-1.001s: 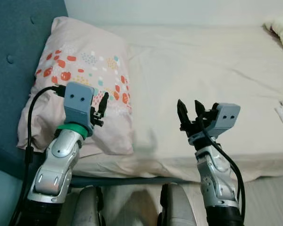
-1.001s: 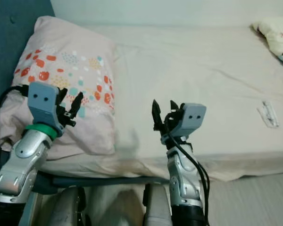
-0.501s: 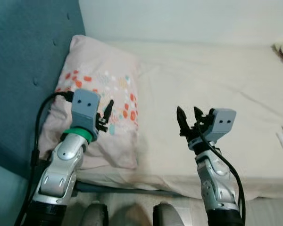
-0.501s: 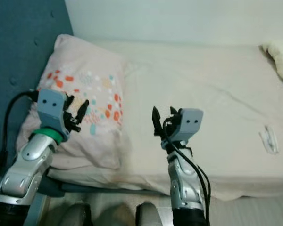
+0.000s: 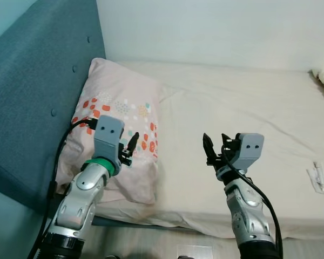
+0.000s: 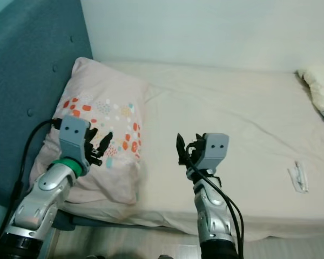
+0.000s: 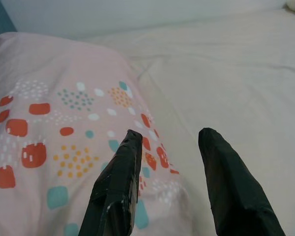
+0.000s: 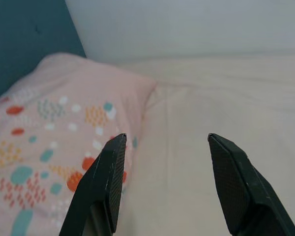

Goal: Clean up the room

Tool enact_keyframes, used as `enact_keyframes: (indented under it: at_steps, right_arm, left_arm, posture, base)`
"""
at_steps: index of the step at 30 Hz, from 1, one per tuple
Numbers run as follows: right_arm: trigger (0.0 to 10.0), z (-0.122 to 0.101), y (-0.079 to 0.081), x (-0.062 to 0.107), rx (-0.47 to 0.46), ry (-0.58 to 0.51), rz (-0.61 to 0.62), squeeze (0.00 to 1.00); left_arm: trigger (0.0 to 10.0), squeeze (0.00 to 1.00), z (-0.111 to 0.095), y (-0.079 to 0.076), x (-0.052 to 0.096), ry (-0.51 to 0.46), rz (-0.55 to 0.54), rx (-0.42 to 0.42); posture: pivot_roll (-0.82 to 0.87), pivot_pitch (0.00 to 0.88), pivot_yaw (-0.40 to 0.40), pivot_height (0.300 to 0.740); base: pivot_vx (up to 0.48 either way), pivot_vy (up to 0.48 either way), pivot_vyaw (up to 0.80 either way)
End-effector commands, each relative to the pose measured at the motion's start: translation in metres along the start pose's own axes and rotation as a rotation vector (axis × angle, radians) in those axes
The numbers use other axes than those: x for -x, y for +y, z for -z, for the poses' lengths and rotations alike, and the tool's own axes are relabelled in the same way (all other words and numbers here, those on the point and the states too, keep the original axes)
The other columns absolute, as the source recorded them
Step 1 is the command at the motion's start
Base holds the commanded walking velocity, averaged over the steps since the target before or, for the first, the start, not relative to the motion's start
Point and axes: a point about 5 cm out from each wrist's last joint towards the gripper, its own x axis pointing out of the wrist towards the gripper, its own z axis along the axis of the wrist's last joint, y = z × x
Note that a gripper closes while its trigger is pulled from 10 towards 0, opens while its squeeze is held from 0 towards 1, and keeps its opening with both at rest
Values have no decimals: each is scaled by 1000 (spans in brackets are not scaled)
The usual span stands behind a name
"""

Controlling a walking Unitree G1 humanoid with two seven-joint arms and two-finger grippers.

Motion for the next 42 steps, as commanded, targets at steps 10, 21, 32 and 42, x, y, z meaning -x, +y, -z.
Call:
enact_keyframes:
  at_steps: [10,21,32,42]
  right_arm:
    - [10000,19,0,5,-10,51,22,0]
    - [10000,21,3,3,-15,46,8,0]
    - [10000,25,5,5,-13,55,0,0]
    - [10000,27,5,5,-12,59,-3,0]
  left_arm:
    - [10000,0,16,-6,1,5,32,-65]
    - [10000,0,17,-8,0,-5,35,-78]
    - [10000,0,26,-3,0,13,-2,-95]
    - [10000,0,32,1,1,30,-18,-103]
  posture:
    - [2,29,21,740]
    - [4,32,19,740]
    - [3,32,16,740]
    - [7,31,17,740]
  base:
    - [0,-30,0]
    - [0,-321,0]
    - [0,-406,0]
    - [0,-445,0]
